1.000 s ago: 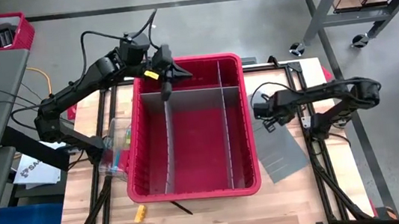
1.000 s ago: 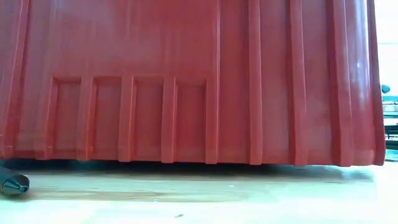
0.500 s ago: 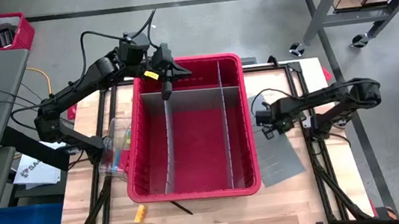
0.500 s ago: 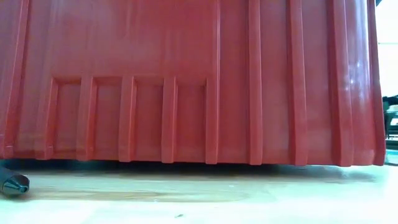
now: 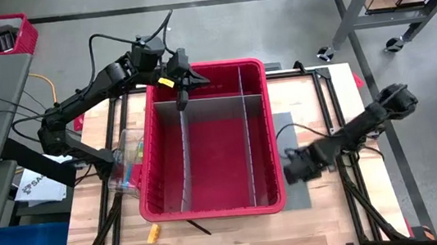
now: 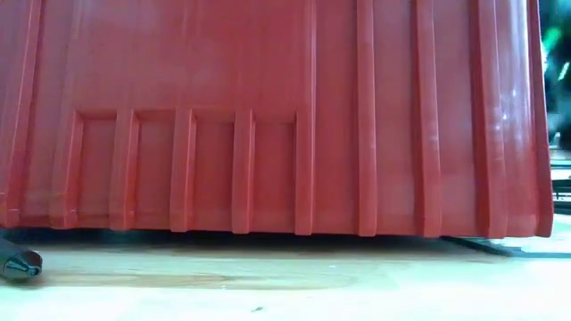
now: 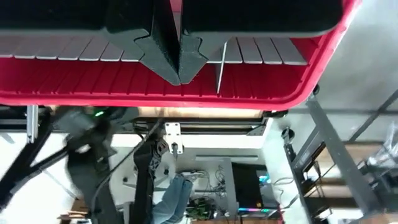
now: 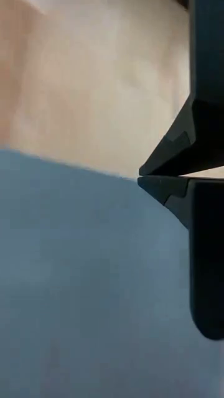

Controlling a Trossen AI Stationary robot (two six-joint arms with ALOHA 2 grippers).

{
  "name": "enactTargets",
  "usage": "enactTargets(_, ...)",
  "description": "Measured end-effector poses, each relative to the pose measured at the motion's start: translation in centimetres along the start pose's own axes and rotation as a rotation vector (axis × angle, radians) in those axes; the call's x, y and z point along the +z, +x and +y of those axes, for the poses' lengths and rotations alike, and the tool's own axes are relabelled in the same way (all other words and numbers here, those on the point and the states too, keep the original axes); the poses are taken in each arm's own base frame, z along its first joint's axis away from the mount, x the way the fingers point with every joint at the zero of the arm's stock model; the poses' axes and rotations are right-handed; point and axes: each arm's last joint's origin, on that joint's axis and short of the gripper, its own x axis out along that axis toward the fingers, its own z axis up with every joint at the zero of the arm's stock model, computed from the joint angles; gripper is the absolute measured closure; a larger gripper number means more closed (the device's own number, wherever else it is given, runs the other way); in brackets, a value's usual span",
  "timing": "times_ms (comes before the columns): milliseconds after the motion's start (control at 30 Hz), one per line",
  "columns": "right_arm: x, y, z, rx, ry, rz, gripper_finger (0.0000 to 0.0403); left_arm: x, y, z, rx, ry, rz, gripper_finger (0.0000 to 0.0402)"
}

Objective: Sort Items/Unsort Items

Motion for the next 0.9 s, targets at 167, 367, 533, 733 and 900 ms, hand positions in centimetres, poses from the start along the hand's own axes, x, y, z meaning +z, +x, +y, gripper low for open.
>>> enactTargets(167, -2.5, -3.5, 0.5, 0.151, 0.177, -0.268, 0.0403, 0.1, -0.1, -0.3, -0.102, 0.062, -0.03, 0.0401)
enactTargets(367, -0.1, -1.8, 0.9, 0.236, 0.235, -0.464, 0.0403, 0.7, 0.1, -1.0, -0.135, 0.003, -0.073, 0.0401)
enactTargets(533, 2.4, 1.0, 0.4, 0.336, 0.248, -0.557, 0.0403, 2.4, 0.3, -2.8, -0.194, -0.09, -0.19, 0.0401)
enactTargets(733, 2.8, 3.3, -0.1, 0.468, 0.129, -0.543, 0.0403, 4.0, 0.7, -5.2, -0.235, -0.178, -0.294, 0.0401)
enactTargets(900, 0.5, 4.0, -1.1, 0.407, -0.029, -0.434, 0.0403, 4.7, 0.8, -6.7, -0.27, -0.239, -0.335, 0.0402)
